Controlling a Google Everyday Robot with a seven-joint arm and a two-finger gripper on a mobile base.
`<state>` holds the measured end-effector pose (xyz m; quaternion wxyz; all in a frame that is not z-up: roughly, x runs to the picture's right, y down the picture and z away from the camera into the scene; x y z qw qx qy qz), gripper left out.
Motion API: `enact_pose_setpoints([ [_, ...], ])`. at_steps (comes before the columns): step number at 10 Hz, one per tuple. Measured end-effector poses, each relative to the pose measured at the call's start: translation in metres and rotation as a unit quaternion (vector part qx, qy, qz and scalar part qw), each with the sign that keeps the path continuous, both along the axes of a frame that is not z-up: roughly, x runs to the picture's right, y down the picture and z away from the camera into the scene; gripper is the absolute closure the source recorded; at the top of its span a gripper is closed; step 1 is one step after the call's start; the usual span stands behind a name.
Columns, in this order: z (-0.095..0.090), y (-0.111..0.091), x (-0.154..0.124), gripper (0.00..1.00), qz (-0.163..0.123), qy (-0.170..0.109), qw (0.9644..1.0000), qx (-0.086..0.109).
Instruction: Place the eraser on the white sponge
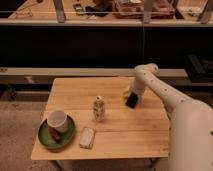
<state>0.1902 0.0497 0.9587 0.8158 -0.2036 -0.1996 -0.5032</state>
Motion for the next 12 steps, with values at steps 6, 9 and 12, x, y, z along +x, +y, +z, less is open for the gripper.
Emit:
enact_pose_setpoints([
  [6, 0.004, 0.008, -0.028, 1.0, -0.054, -0.057, 0.9965, -0.03],
  [9, -0.033, -0.048, -0.038, 1.0, -0.071, -0.064, 0.9952, 0.018],
  [12, -0.111, -0.064, -0.059, 1.0, -0.094, -0.07, 0.9925, 0.035],
])
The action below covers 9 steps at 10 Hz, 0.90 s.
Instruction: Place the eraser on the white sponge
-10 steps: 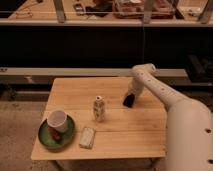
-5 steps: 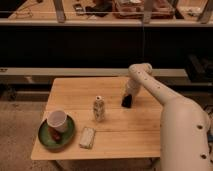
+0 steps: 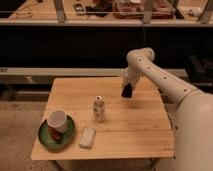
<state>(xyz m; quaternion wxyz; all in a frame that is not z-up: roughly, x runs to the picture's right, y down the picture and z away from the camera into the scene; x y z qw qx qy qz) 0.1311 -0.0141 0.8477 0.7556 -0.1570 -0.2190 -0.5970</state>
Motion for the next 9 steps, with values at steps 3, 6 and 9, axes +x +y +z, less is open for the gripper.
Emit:
enact_pose_setpoints([
  [3, -0.102, 0.061, -0.046, 1.0, 0.001, -0.04, 0.9984, -0.041],
  [6, -0.173, 0.107, -0.081, 1.0, -0.005, -0.08, 0.9945, -0.066],
  [9, -0.183, 0.121, -0.093, 1.0, -0.003, -0.092, 0.9929, -0.076],
])
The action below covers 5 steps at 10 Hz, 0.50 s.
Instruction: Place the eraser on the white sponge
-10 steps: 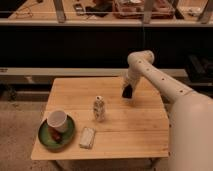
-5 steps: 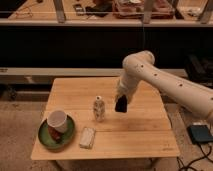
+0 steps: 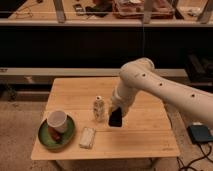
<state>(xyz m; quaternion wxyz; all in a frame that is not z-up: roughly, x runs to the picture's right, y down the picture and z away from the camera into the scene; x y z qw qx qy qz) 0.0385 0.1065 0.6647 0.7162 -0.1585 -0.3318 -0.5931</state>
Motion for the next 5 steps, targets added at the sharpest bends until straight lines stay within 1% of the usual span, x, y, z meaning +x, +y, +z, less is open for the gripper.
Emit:
enact_pose_setpoints([
  [1, -0.002, 0.01, -0.009, 1.0, 0.009, -0.012, 0.9999, -0.006],
  [2, -0.009, 0.026, -0.026, 1.0, 0.032, -0.034, 0.9988, -0.017],
  [3, -0.019, 0.043, -0.044, 1.0, 0.057, -0.062, 0.9961, -0.026],
  [4, -0.028, 0.055, -0.059, 1.0, 0.074, -0.084, 0.9932, -0.032],
  [5, -0.034, 0.068, -0.066, 1.0, 0.08, -0.097, 0.9914, -0.037],
])
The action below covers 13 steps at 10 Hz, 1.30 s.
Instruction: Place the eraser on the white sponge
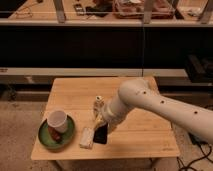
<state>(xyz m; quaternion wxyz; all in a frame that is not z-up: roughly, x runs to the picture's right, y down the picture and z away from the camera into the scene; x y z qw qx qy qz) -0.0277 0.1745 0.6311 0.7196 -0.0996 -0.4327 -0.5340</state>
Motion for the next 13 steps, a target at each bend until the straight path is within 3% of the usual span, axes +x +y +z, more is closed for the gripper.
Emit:
enact_pose_setpoints([
  [2, 0.0, 0.032, -0.011, 1.0, -0.021, -0.019, 0.9996, -0.003],
  [4, 0.019, 0.054, -0.029, 1.0, -0.034, -0.033, 0.9989, 0.002],
  [8, 0.06, 0.052, -0.047, 1.0, -0.022, -0.036, 0.9991, 0.003],
  [13, 0.078, 0.045, -0.055, 1.0, -0.014, -0.044, 0.999, -0.001],
])
